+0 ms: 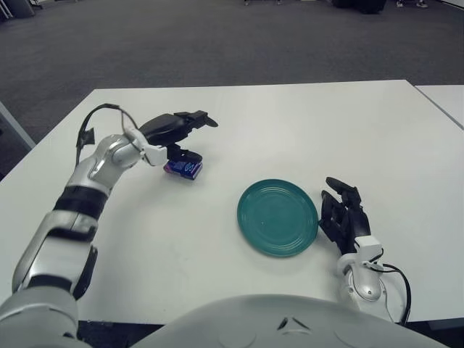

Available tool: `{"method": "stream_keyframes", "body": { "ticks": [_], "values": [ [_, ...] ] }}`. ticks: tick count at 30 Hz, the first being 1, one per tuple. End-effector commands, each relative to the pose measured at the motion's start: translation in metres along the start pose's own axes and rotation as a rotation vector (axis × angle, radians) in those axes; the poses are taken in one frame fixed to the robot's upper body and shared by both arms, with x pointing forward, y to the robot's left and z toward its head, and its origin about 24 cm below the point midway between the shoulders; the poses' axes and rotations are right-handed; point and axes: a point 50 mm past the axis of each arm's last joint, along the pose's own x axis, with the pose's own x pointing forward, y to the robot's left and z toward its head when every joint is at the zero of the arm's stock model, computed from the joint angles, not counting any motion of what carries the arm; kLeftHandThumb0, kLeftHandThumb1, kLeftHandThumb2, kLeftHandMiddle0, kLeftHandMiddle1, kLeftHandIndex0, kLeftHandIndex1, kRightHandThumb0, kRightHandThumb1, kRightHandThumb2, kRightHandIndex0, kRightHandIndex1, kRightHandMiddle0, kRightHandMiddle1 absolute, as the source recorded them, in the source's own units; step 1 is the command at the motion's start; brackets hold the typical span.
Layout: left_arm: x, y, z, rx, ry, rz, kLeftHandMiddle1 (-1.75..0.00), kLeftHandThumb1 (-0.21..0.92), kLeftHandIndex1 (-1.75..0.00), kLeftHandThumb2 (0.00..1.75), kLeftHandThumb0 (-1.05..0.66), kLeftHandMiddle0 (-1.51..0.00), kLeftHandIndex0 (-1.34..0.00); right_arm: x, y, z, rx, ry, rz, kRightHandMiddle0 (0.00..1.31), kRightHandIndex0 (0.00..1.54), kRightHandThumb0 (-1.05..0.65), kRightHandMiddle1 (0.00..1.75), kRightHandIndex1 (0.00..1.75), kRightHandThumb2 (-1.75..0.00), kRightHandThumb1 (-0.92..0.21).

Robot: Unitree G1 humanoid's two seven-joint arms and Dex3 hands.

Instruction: Put the gum into the plate.

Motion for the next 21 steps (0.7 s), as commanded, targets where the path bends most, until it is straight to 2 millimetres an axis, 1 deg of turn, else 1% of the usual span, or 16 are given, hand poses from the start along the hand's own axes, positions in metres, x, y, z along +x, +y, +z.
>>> {"method": "stream_keyframes", "body": {
  "ticks": [1,2,7,11,14,18,20,21],
  "values": [
    [0.003,0.004,-0.005,0.056,0.018,-0.078,0.0,0.86,-0.78,0.23,-0.98,-0.16,0.0,-0.012,-0.002,-0.022,-0.015,0.127,0.015,0.0,0.35,-0.7,0.84,0.33,-0.76,-0.92],
    [0.004,0.002,-0.008,0.061,0.028,-0.099,-0.01,0.85,-0.8,0.22,-0.97,-0.16,0.0,-0.013,-0.003,-0.022,-0.014,0.127,0.014,0.0,0.35,-0.7,0.83,0.33,-0.76,-0.92],
    [0.005,-0.009,-0.021,0.057,0.075,-0.171,0.0,0.85,-0.77,0.22,-0.93,-0.11,0.0,-0.015,-0.005,-0.023,-0.013,0.128,0.01,0.0,0.35,-0.7,0.84,0.33,-0.77,-0.92],
    [0.007,-0.019,-0.026,0.057,0.089,-0.197,0.0,0.84,-0.81,0.21,-0.91,-0.1,0.0,-0.017,-0.007,-0.024,-0.016,0.132,0.005,0.0,0.36,-0.7,0.85,0.33,-0.77,-0.92],
    [0.009,-0.024,-0.028,0.061,0.1,-0.214,0.0,0.82,-0.86,0.21,-0.92,-0.08,0.0,-0.018,-0.009,-0.025,-0.019,0.134,0.001,0.0,0.36,-0.71,0.85,0.34,-0.77,-0.92],
    [0.01,-0.026,-0.03,0.069,0.111,-0.233,0.0,0.8,-0.9,0.22,-0.94,-0.06,0.0,-0.018,-0.01,-0.025,-0.022,0.133,-0.002,0.0,0.37,-0.71,0.85,0.34,-0.77,-0.92],
    [0.01,-0.033,-0.035,0.072,0.15,-0.259,0.0,0.79,-0.9,0.22,-0.95,-0.05,0.0,-0.019,-0.011,-0.025,-0.024,0.132,-0.005,0.0,0.37,-0.71,0.85,0.34,-0.77,-0.92],
    [0.01,-0.039,-0.038,0.073,0.187,-0.271,0.0,0.78,-0.9,0.22,-0.96,-0.05,0.0,-0.019,-0.012,-0.026,-0.024,0.133,-0.007,0.0,0.37,-0.72,0.85,0.34,-0.77,-0.92]
  ]
}}
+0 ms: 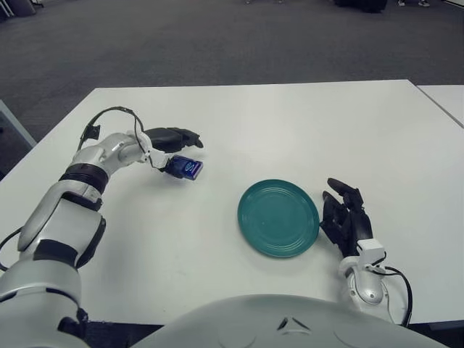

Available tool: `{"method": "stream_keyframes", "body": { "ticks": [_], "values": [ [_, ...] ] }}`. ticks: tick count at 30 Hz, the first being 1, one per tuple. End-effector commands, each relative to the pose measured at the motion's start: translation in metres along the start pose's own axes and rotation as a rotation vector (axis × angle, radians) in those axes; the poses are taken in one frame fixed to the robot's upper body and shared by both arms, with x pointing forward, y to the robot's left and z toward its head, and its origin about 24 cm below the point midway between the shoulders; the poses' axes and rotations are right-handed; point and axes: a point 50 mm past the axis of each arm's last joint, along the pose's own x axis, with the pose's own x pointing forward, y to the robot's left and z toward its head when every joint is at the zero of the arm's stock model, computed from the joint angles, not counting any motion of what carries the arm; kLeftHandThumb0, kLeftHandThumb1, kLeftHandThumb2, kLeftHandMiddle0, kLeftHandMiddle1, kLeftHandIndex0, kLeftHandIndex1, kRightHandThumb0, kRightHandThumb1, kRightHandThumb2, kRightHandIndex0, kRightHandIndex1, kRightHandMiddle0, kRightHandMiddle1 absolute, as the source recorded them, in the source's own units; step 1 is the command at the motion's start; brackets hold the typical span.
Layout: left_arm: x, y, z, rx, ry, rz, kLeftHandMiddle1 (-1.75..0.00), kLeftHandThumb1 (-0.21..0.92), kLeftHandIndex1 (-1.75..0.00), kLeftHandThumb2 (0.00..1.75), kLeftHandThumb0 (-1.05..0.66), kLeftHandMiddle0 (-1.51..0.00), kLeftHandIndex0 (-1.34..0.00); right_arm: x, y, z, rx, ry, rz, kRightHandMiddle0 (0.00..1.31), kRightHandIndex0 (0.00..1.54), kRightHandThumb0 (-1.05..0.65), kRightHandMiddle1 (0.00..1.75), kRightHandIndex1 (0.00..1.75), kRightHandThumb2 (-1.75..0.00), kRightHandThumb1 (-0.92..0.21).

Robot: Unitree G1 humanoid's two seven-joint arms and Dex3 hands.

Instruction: Put the gum into the plate.

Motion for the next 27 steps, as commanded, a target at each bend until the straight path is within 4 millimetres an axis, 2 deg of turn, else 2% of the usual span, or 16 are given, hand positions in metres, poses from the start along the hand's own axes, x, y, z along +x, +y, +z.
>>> {"method": "stream_keyframes", "body": {
  "ticks": [1,14,21,27],
  "values": [
    [0.006,-0.001,-0.007,0.024,0.082,-0.007,0.0,0.78,-0.9,0.22,-0.97,-0.05,0.0,-0.017,-0.008,-0.024,-0.029,0.14,-0.004,0.0,0.37,-0.72,0.85,0.34,-0.77,-0.92],
    [0.013,-0.012,-0.011,0.02,0.162,-0.07,0.0,0.74,-0.88,0.24,-1.05,-0.05,0.0,-0.02,-0.013,-0.027,-0.033,0.147,-0.023,0.0,0.39,-0.73,0.82,0.35,-0.77,-0.92],
    [0.014,-0.019,-0.013,0.013,0.195,-0.098,0.0,0.72,-1.06,0.25,-1.03,-0.05,0.0,-0.021,-0.016,-0.028,-0.043,0.149,-0.034,0.0,0.39,-0.73,0.82,0.35,-0.77,-0.92],
    [0.016,-0.024,-0.013,0.006,0.219,-0.111,0.0,0.64,-1.16,0.4,-1.01,-0.06,0.0,-0.02,-0.019,-0.029,-0.053,0.149,-0.043,0.0,0.38,-0.73,0.84,0.35,-0.77,-0.92]
  ]
}}
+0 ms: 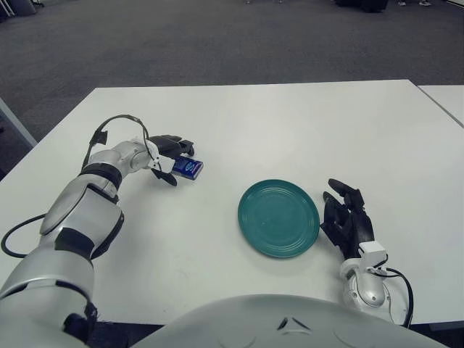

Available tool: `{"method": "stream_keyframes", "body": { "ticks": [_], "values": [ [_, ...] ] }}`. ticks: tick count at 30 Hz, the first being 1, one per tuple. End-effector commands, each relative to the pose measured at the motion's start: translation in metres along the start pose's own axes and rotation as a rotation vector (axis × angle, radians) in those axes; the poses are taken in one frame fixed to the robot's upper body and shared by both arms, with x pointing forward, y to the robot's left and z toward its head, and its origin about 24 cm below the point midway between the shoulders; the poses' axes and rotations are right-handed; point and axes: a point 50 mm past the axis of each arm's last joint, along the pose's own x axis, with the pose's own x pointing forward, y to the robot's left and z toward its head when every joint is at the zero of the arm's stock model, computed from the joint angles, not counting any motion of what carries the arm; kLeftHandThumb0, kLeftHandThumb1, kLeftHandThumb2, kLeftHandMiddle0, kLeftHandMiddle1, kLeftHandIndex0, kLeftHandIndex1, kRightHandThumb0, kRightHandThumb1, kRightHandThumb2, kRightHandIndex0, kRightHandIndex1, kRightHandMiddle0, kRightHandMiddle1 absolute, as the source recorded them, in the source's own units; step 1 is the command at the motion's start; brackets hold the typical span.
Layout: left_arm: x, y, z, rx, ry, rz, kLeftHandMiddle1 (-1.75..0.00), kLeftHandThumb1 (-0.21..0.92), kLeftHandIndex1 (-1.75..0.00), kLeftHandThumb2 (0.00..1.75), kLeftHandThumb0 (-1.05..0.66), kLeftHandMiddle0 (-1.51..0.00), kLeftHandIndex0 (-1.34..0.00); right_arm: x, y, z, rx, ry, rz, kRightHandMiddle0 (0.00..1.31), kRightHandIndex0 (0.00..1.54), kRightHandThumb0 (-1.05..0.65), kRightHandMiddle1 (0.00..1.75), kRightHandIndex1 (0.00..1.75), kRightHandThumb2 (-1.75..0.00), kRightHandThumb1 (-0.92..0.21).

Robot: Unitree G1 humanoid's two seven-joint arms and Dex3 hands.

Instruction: Put the gum into the plate.

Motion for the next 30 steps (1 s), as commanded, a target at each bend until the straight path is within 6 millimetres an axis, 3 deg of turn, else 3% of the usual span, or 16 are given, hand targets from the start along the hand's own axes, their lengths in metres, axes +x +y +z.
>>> {"method": "stream_keyframes", "body": {
  "ticks": [1,4,6,7,8,9,13,15,30],
  "values": [
    [0.002,-0.006,-0.002,0.012,0.033,-0.041,0.0,0.61,-1.18,0.45,-1.0,-0.07,0.0,-0.019,-0.013,-0.027,-0.048,0.16,-0.029,0.0,0.38,-0.73,0.84,0.35,-0.77,-0.92],
    [0.004,-0.009,-0.001,0.019,0.061,-0.055,-0.01,0.55,-1.24,0.55,-0.95,-0.09,-0.01,-0.019,-0.014,-0.027,-0.05,0.157,-0.029,0.0,0.38,-0.73,0.85,0.34,-0.77,-0.92],
    [0.006,-0.011,0.0,0.021,0.069,-0.054,-0.14,0.49,-1.3,0.65,-0.86,-0.18,-0.08,-0.019,-0.014,-0.027,-0.049,0.156,-0.029,0.0,0.37,-0.72,0.86,0.34,-0.77,-0.92],
    [0.007,-0.013,0.001,0.025,0.073,-0.049,-0.27,0.46,-1.32,0.69,-0.83,-0.17,-0.1,-0.019,-0.014,-0.027,-0.049,0.155,-0.029,0.0,0.37,-0.72,0.86,0.34,-0.77,-0.92],
    [0.009,-0.016,0.002,0.029,0.077,-0.044,-0.58,0.42,-1.38,0.75,-0.74,-0.21,-0.19,-0.019,-0.014,-0.027,-0.049,0.154,-0.029,0.0,0.37,-0.72,0.87,0.34,-0.77,-0.92],
    [0.01,-0.018,0.003,0.033,0.08,-0.04,-0.9,0.44,-1.4,0.8,-0.63,-0.25,-0.37,-0.019,-0.014,-0.027,-0.049,0.153,-0.029,0.0,0.37,-0.72,0.87,0.33,-0.77,-0.92],
    [0.01,-0.02,0.005,0.04,0.068,-0.005,-1.42,0.42,-1.42,0.91,-0.5,-0.37,-0.64,-0.018,-0.015,-0.026,-0.05,0.153,-0.029,0.0,0.36,-0.72,0.88,0.33,-0.77,-0.92],
    [0.008,-0.022,0.004,0.029,0.059,0.021,-1.58,0.39,-1.42,0.98,-0.48,-0.43,-0.71,-0.019,-0.015,-0.026,-0.051,0.154,-0.031,0.0,0.36,-0.72,0.88,0.32,-0.78,-0.92],
    [0.004,-0.003,0.006,0.015,-0.004,0.086,-1.51,0.36,-1.36,0.99,-0.48,-0.55,-0.81,-0.015,-0.013,-0.026,-0.056,0.15,-0.029,0.0,0.35,-0.73,0.9,0.31,-0.78,-0.92]
  ]
}}
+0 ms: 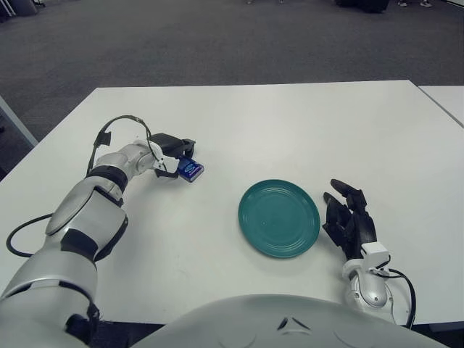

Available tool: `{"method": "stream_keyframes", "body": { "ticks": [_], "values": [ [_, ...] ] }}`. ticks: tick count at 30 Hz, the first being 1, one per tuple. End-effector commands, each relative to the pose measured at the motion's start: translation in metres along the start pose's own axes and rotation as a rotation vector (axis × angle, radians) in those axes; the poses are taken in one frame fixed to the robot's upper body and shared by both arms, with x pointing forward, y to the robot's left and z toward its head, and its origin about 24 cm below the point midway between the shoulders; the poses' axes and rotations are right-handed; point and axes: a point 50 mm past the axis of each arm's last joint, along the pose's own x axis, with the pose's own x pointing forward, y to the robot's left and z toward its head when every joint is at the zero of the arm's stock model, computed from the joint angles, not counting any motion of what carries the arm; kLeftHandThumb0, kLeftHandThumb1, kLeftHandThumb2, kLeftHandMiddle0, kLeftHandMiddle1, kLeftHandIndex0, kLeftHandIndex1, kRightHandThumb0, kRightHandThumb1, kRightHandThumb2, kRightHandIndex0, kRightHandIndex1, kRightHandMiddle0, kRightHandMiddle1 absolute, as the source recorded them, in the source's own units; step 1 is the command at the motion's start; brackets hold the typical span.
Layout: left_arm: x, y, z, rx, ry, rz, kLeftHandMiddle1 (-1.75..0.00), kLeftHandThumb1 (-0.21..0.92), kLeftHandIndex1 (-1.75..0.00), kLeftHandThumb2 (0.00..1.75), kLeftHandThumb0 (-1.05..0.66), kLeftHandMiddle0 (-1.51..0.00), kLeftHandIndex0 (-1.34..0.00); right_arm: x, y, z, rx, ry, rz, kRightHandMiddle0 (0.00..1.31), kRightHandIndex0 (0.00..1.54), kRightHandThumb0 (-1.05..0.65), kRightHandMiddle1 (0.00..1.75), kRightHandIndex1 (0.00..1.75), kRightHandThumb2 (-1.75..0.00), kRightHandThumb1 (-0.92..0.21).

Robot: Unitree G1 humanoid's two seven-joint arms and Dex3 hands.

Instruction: Put the gum into the plate.

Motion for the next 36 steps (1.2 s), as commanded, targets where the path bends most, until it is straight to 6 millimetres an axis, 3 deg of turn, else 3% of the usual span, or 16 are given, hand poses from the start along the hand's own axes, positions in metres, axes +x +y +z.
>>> {"method": "stream_keyframes", "body": {
  "ticks": [1,3,5,9,16,23,30,36],
  "values": [
    [-0.003,-0.002,-0.002,0.016,-0.008,-0.027,-1.51,0.36,-1.36,0.99,-0.48,-0.55,-0.81,-0.015,-0.009,-0.025,-0.044,0.154,-0.017,0.0,0.35,-0.73,0.9,0.31,-0.78,-0.92],
    [-0.003,0.002,-0.002,0.019,-0.017,-0.017,-1.52,0.36,-1.35,0.99,-0.48,-0.56,-0.82,-0.015,-0.009,-0.024,-0.042,0.154,-0.017,0.0,0.35,-0.72,0.9,0.31,-0.78,-0.92],
    [-0.005,0.008,-0.004,0.023,-0.027,-0.002,-1.55,0.28,-1.34,1.12,-0.25,-0.61,-0.82,-0.015,-0.008,-0.024,-0.038,0.154,-0.017,0.0,0.36,-0.72,0.9,0.31,-0.78,-0.92],
    [-0.011,0.022,-0.007,-0.002,-0.055,0.052,-1.62,0.2,-1.31,1.26,-0.06,-0.69,-0.81,-0.015,-0.007,-0.024,-0.034,0.151,-0.017,0.0,0.36,-0.72,0.9,0.31,-0.78,-0.92],
    [-0.02,0.045,-0.008,-0.08,-0.105,0.173,-1.67,0.17,-1.31,1.32,-0.01,-0.72,-0.78,-0.015,-0.008,-0.024,-0.033,0.152,-0.018,0.0,0.36,-0.71,0.89,0.31,-0.78,-0.92],
    [-0.032,0.068,0.0,-0.146,-0.191,0.287,-1.73,0.11,-1.43,1.44,-0.01,-0.75,-0.73,-0.014,-0.007,-0.024,-0.034,0.151,-0.016,0.0,0.37,-0.71,0.89,0.31,-0.78,-0.92],
    [-0.067,0.098,0.035,-0.153,-0.316,0.402,-1.69,0.06,-1.69,1.57,-0.01,-0.81,-0.61,-0.014,-0.006,-0.025,-0.032,0.155,-0.014,0.0,0.36,-0.72,0.89,0.3,-0.78,-0.92],
    [-0.07,0.099,0.058,-0.232,-0.357,0.375,-1.64,0.06,-1.74,1.58,-0.01,-0.84,-0.58,-0.014,-0.004,-0.025,-0.029,0.152,-0.014,0.0,0.37,-0.71,0.89,0.3,-0.78,-0.92]
  ]
}}
